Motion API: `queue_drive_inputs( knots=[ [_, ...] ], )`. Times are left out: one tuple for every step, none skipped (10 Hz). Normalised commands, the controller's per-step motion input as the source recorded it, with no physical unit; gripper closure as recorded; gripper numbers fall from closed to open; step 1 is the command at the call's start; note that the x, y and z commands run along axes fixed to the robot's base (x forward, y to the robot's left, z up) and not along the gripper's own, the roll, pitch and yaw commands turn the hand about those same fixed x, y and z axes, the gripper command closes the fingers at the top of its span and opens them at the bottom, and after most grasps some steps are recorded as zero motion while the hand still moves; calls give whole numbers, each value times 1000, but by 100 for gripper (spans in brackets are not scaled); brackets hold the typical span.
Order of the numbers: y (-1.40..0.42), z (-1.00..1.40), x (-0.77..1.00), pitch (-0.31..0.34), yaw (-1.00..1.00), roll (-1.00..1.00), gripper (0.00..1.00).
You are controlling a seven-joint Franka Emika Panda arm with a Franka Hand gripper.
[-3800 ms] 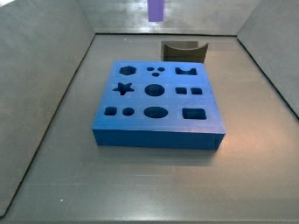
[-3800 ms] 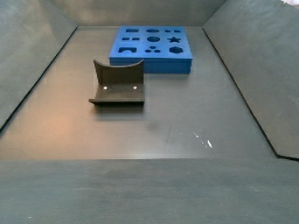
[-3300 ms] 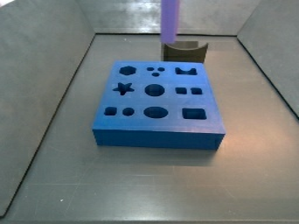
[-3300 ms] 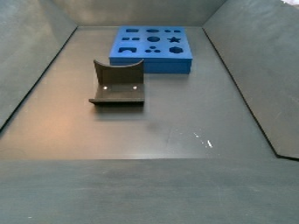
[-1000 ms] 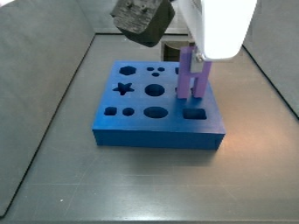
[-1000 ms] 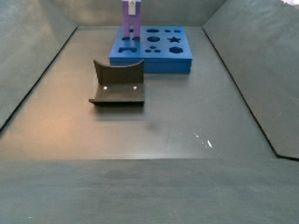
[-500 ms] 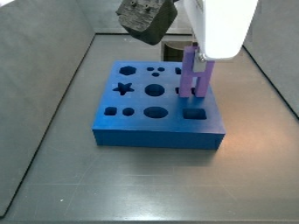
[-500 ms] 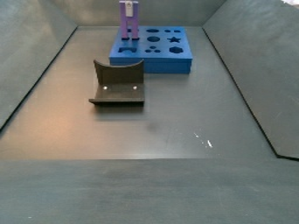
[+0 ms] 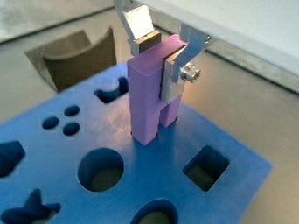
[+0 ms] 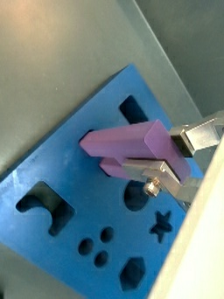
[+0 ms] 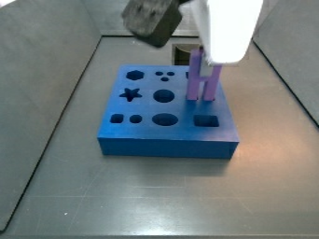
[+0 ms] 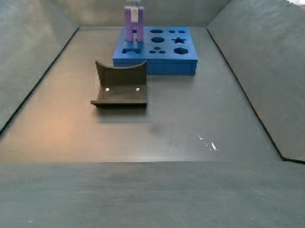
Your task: Insert the double-square object.
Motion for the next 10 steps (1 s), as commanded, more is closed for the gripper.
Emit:
queue_drive_inputs(
  knots=[
    [-66, -277, 0, 0, 0, -249, 100],
    [0, -523, 186, 40, -60, -116, 100],
    [0, -557, 106, 67, 0, 0, 100],
    [-109, -446, 0, 23, 260, 110, 100],
    [-117, -369, -80, 0, 426, 116, 100],
    [-83, -294, -51, -19, 463, 30, 100],
    [-191, -249, -86, -10, 371, 89, 100],
    [-217, -34, -466, -129, 0, 0, 100],
    [-49, -37, -174, -91, 149, 0, 100],
    [0, 0, 0, 0, 0, 0, 100]
  ],
)
